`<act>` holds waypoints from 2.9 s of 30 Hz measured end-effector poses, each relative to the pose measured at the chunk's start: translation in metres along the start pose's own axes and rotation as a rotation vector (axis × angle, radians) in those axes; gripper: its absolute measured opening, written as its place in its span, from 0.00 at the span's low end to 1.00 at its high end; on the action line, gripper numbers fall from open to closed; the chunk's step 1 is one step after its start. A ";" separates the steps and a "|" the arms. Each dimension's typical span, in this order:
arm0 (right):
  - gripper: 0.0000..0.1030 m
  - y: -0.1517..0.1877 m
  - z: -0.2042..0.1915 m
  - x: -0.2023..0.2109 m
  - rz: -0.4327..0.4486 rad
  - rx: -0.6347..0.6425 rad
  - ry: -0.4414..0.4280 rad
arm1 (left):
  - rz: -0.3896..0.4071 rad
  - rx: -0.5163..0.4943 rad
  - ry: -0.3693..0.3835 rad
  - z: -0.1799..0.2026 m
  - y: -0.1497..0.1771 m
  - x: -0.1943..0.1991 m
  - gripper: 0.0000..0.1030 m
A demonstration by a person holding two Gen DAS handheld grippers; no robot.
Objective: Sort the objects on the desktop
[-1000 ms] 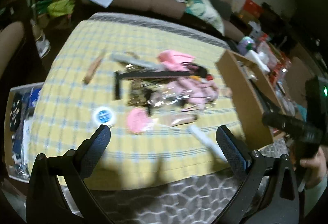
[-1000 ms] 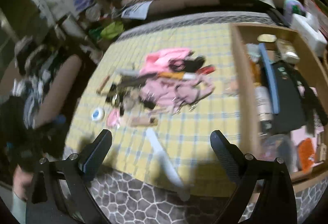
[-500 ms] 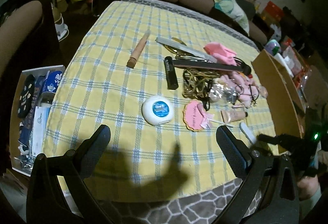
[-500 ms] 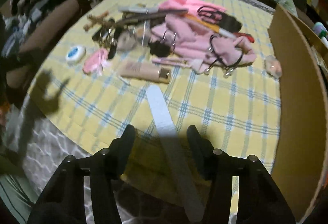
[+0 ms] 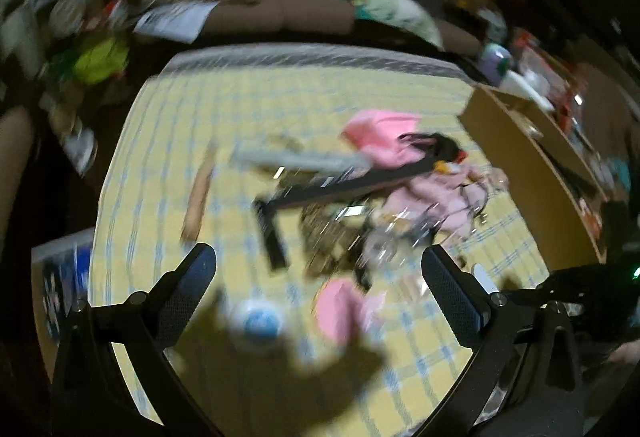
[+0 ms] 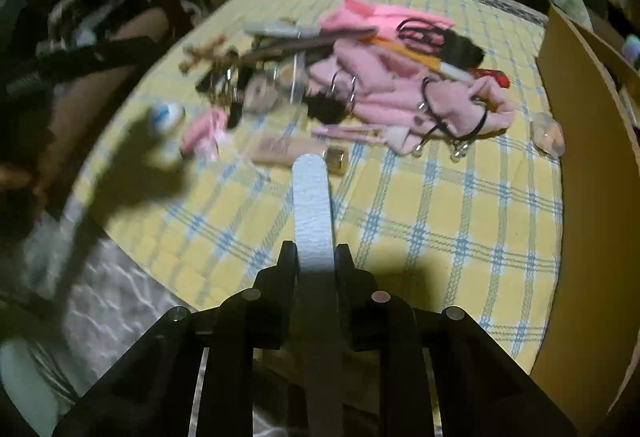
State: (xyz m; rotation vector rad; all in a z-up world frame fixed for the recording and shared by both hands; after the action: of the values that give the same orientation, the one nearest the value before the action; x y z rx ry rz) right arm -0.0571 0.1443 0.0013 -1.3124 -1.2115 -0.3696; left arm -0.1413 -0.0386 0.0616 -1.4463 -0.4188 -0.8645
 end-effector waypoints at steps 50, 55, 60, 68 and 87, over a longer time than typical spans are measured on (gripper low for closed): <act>0.19 -0.060 0.101 0.192 0.411 -0.369 -0.180 | 0.049 -0.169 0.197 0.115 -0.104 0.038 0.06; 0.19 -0.061 0.101 0.216 0.407 -0.324 -0.135 | 0.005 -0.221 0.143 0.131 -0.103 0.040 0.07; 0.19 -0.052 0.094 0.215 0.398 -0.317 -0.149 | -0.122 -0.103 0.067 0.127 -0.037 -0.002 0.53; 0.19 -0.037 0.092 0.190 0.346 -0.347 -0.167 | -0.247 0.053 -0.023 0.133 0.046 -0.067 0.54; 0.19 -0.041 0.162 0.221 0.386 -0.430 -0.105 | -0.122 0.207 0.135 0.138 0.020 -0.037 0.20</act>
State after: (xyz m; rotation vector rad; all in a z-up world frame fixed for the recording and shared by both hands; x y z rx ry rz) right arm -0.0766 0.3610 0.1736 -1.9183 -0.9617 -0.2917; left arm -0.1165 0.1015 0.0380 -1.1745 -0.4840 -0.9808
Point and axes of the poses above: each gripper's, at about its wrist camera, not at the fingertips, and x roughly against the way its jaws point, z to its right, y to its underside, the point moved 5 cm from there along -x, roughly the way its jaws point, and after that the axes turned 4 degrees about z, right-handed, at the moved point
